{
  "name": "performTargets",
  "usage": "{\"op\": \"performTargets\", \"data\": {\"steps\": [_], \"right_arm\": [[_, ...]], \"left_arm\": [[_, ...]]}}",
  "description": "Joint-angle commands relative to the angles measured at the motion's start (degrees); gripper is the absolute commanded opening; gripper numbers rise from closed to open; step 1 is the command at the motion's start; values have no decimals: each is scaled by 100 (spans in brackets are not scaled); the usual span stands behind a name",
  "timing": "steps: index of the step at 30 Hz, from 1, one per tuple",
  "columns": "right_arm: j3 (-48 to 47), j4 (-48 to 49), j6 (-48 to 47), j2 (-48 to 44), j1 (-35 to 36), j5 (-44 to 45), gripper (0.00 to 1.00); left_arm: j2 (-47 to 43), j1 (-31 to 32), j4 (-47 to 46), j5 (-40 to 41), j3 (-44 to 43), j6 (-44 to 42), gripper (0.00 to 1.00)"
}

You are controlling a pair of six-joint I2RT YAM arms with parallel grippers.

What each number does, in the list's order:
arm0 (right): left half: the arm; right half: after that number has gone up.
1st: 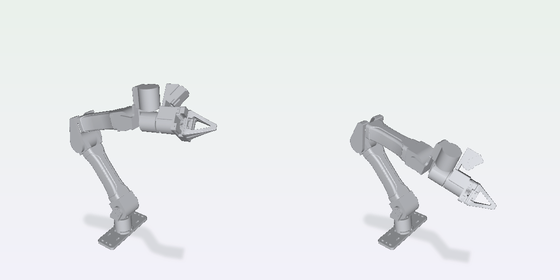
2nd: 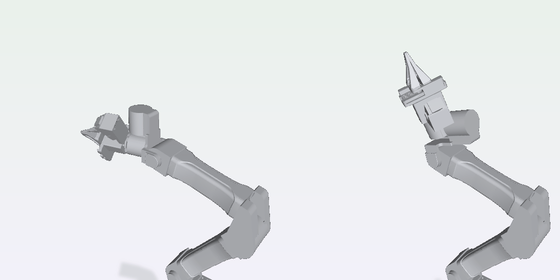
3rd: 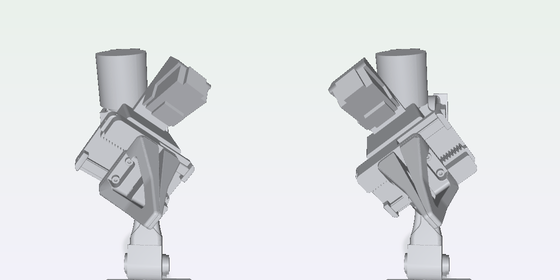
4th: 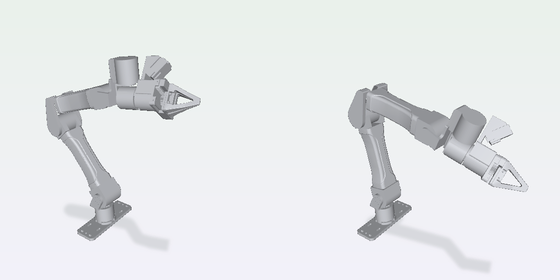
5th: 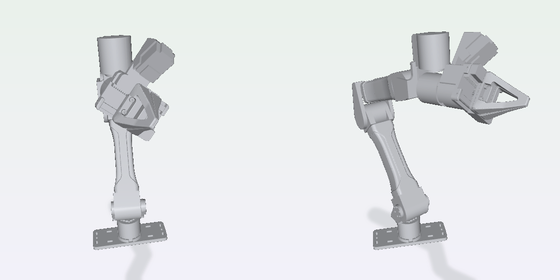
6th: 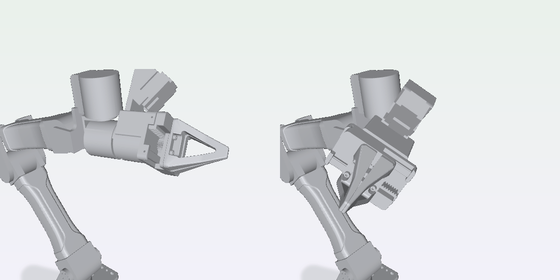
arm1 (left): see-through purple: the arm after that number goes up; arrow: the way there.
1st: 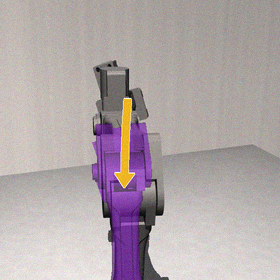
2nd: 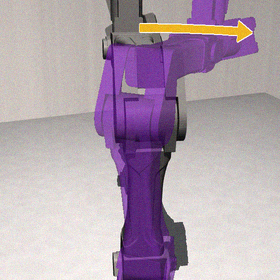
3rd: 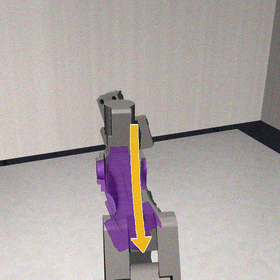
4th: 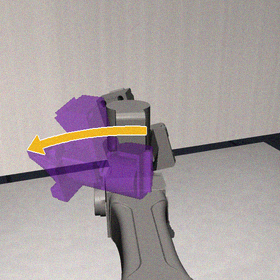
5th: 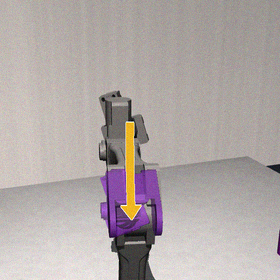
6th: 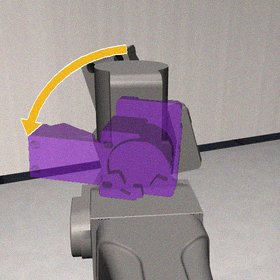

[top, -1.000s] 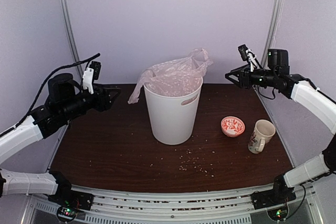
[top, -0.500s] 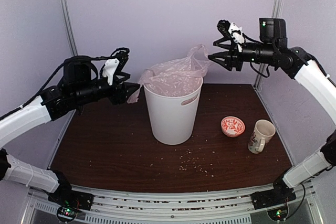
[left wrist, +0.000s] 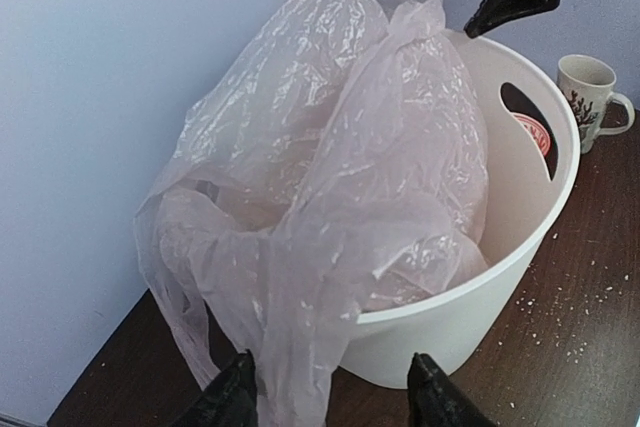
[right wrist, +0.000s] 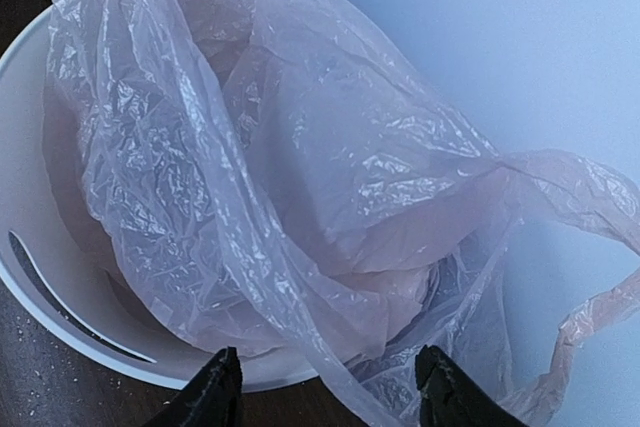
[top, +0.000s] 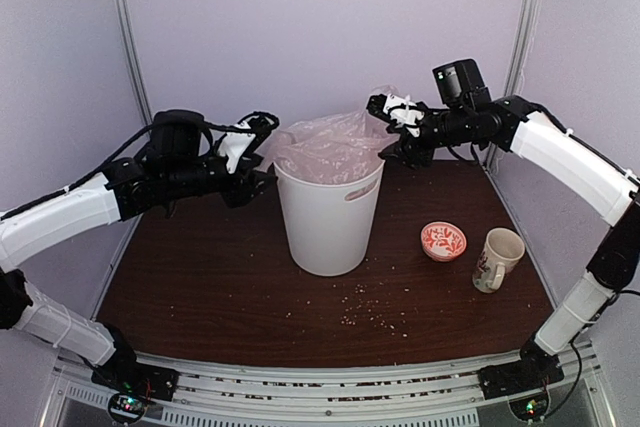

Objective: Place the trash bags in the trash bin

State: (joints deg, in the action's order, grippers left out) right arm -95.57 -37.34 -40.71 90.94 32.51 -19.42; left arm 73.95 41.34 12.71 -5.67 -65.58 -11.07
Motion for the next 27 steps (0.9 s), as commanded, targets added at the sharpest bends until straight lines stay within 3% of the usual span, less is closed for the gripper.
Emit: {"op": "performTargets", "data": {"steps": [1, 6, 9, 12, 20, 27], "right_arm": [[208, 177, -36, -168, 36, 272, 55], [557, 290, -84, -381, 36, 254, 19], [832, 368, -66, -620, 36, 163, 8], [1212, 601, 17, -972, 35, 108, 3], [2218, 1120, 308, -1770, 36, -334, 0], [2995, 1516, 360, -1956, 42, -616, 0]], "left_arm": [[115, 2, -94, -163, -274, -98, 46], [91, -1, -98, -249, -231, -106, 25], [6, -3, -115, -320, -144, -98, 10], [-97, -3, -204, -402, -4, -47, 0], [-491, 122, -311, -362, 250, 118, 0], [-455, 286, -324, -903, 564, 222, 0]]}}
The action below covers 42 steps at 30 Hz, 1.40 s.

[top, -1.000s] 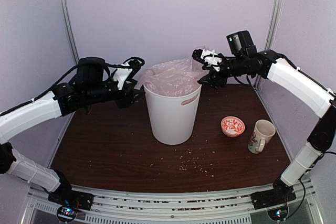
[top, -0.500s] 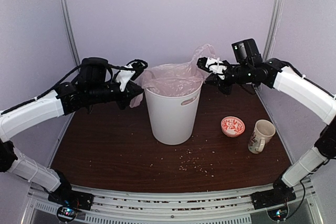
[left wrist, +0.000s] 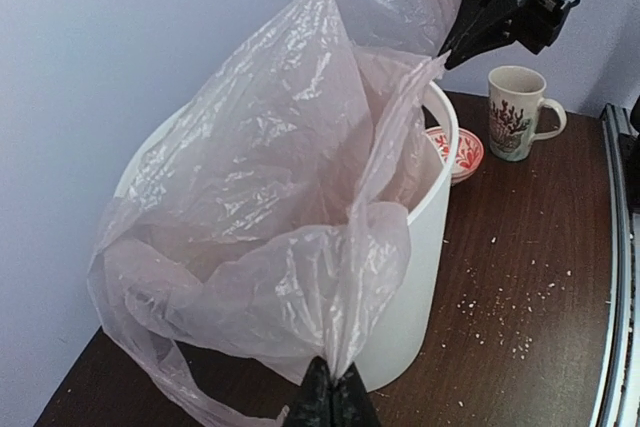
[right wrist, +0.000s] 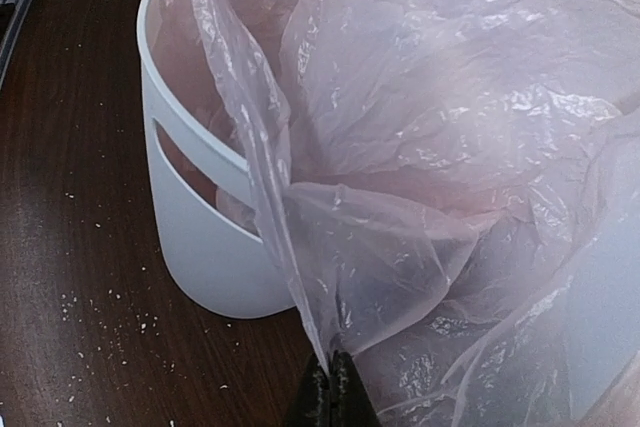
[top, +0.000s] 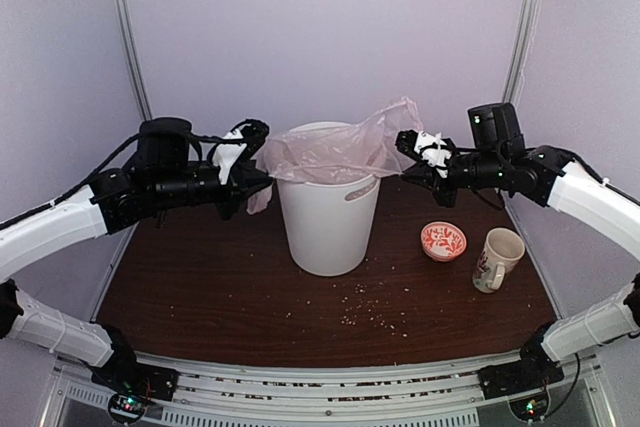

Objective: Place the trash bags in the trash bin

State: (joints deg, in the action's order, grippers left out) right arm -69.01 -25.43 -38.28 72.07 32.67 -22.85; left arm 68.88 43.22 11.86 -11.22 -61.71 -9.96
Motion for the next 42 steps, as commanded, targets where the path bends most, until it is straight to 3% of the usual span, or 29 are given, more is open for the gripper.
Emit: {"op": "performTargets", "data": {"steps": [1, 16, 35, 39, 42], "right_arm": [[435, 379, 105, -78, 29, -308, 0], [1065, 716, -24, 280, 29, -419, 0], [1192, 796, -118, 590, 214, -151, 0], [1180, 683, -196, 530, 218, -230, 8], [1090, 481, -270, 466, 214, -292, 25]], "left_arm": [[76, 118, -237, -372, 222, 103, 0], [991, 147, -78, -300, 261, 17, 0], [1194, 149, 54, -269, 171, 82, 0], [994, 146, 82, -442, 181, 32, 6], [848, 151, 230, -587, 137, -42, 19]]}}
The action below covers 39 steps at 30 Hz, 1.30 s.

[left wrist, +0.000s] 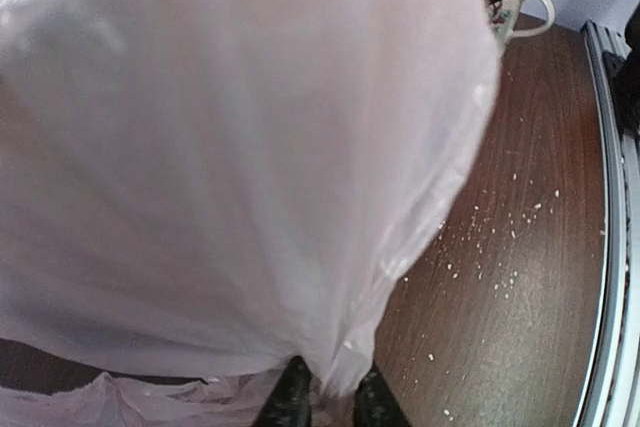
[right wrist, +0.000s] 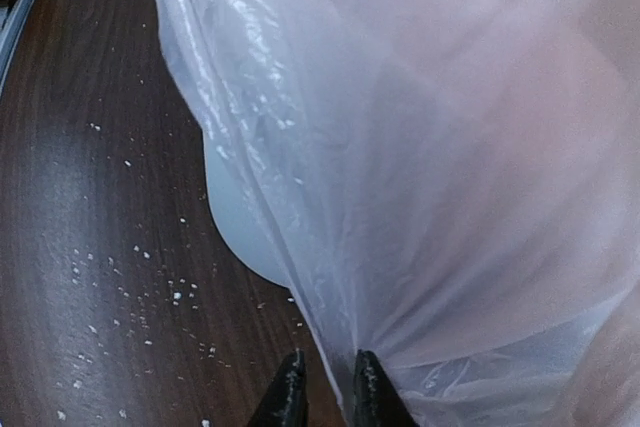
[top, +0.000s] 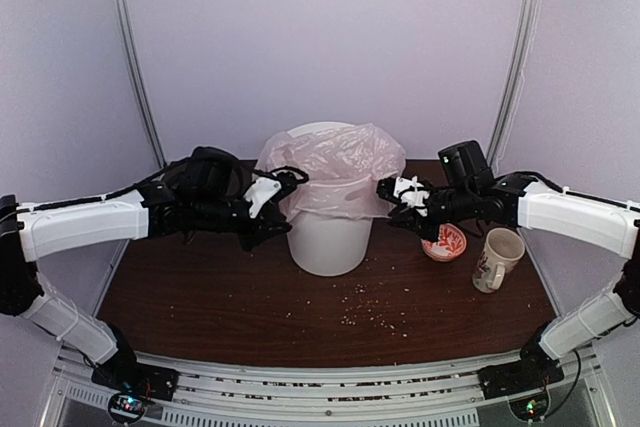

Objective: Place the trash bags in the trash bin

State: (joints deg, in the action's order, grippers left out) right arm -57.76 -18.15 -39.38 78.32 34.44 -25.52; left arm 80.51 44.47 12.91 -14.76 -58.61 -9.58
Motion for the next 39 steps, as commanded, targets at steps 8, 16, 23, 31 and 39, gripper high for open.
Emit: {"op": "performTargets", "data": {"steps": [8, 16, 23, 31, 39], "right_arm": [[-161, -786, -580, -614, -38, 176, 52], [-665, -2163, -660, -1255, -51, -54, 69], [-1688, -3307, -272, -1582, -60, -173, 68], [-2253, -2376, 1096, -1495, -60, -240, 77], [-2552, -2605, 1271, -537, -27, -725, 71]], "left_arm": [[-829, 24, 545, -672, -320, -135, 30], [-1437, 22, 594, -994, -340, -209, 43], [-1848, 18, 263, 194, -486, 283, 59], [-1325, -273, 93, 1811, -1048, 995, 81], [-425, -1560, -190, -202, -1422, 1206, 76]]}}
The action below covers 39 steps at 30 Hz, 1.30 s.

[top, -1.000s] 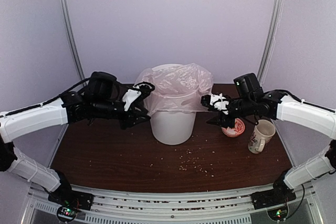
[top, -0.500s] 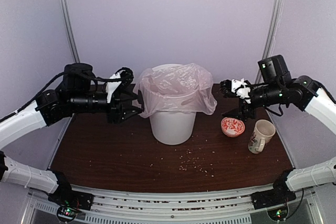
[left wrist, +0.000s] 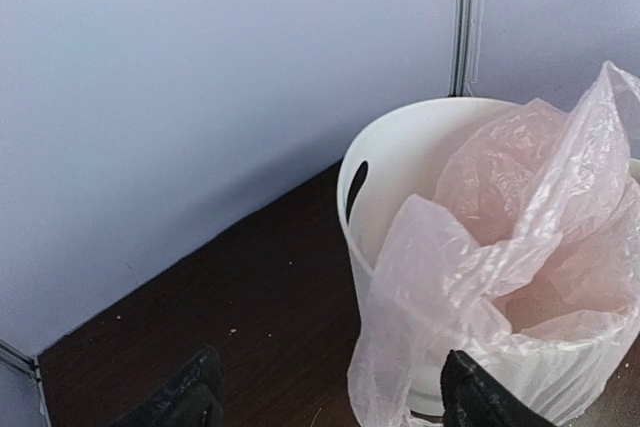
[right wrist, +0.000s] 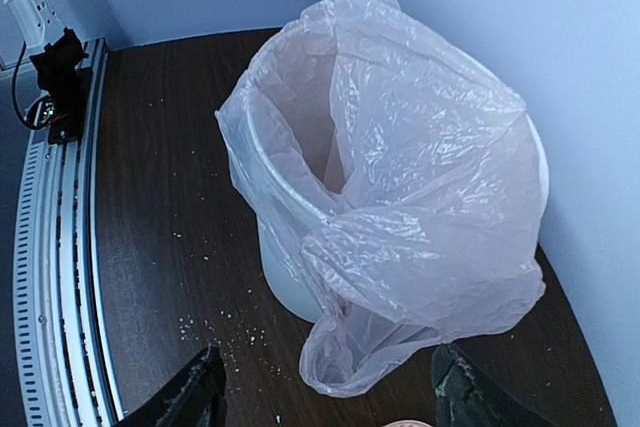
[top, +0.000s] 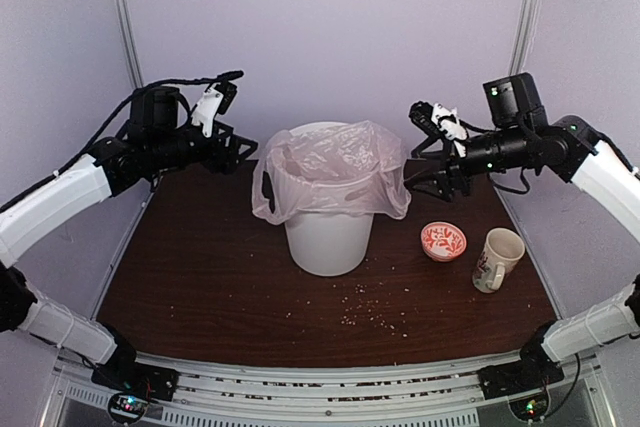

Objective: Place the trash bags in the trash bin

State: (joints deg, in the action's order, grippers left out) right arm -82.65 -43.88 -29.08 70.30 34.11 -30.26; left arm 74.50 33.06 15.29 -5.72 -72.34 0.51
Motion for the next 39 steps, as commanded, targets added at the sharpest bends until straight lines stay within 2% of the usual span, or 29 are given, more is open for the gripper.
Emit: {"op": "performTargets", "data": {"steps": [1, 5, 9, 12, 17, 19, 22, 28, 34, 39], "right_arm": [[13, 83, 268, 272, 14, -252, 71], [117, 463, 373, 381, 74, -279, 71], [128, 895, 779, 571, 105, -190, 63], [232, 1191, 923, 584, 149, -217, 61], [34, 1006, 961, 727, 301, -434, 63], [2, 998, 1055, 711, 355, -407, 66], [14, 1013, 1266, 633, 377, -114, 63], [357, 822, 1097, 276, 386, 631, 62], [544, 623, 897, 98, 483, 497, 61], [489, 488, 667, 273, 722, 133, 58]], "left_arm": [[209, -548, -561, -1405, 16, 236, 75], [396, -927, -919, -2352, 245, 323, 70], [536, -1126, -1101, -2812, 411, 329, 64], [538, -1137, -1338, -3102, 597, 383, 65], [658, -1127, -1648, -3538, 781, 528, 68], [658, -1132, -1739, -3555, 823, 568, 67], [645, -1131, -1823, -3260, 878, 634, 65], [791, -1126, -1803, -3094, 874, 622, 65], [812, -1049, -1911, -3226, 901, 672, 65], [840, -921, -1904, -3008, 905, 759, 61]]}}
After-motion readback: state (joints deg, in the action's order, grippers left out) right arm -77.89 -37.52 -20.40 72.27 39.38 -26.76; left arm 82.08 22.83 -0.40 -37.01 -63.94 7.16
